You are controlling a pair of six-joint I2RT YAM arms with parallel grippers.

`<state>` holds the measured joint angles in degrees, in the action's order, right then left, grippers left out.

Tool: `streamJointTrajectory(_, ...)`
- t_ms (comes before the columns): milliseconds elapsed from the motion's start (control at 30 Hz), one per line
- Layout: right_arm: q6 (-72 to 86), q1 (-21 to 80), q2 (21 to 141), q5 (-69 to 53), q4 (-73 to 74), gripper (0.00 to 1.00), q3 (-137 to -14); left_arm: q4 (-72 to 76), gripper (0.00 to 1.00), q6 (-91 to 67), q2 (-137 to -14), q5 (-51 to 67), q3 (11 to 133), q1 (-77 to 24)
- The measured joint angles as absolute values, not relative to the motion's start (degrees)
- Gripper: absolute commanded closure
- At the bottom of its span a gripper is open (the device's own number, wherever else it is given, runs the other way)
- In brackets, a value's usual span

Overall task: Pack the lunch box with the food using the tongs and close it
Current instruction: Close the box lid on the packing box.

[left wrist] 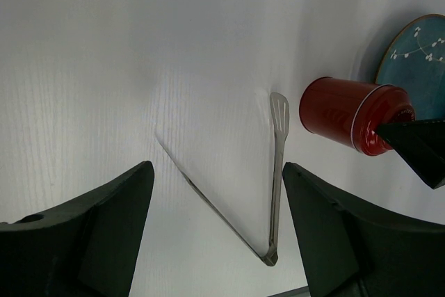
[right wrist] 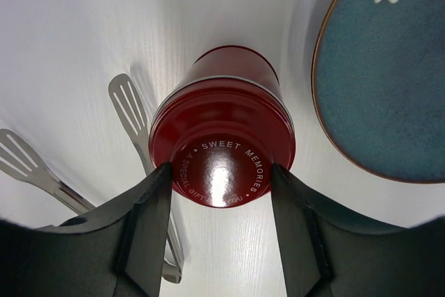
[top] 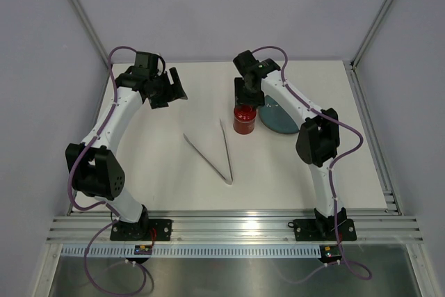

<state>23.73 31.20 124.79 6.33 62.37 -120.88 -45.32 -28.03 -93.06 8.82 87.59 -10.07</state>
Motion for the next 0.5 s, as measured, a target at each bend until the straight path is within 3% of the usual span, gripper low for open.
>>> streamJointTrajectory(500, 23.7, 31.9, 124.8, 6.6, 62.5, 0.88, -121.5, -45.3, 0.21, -28.0, -93.0, 8.8, 86.5, -10.1)
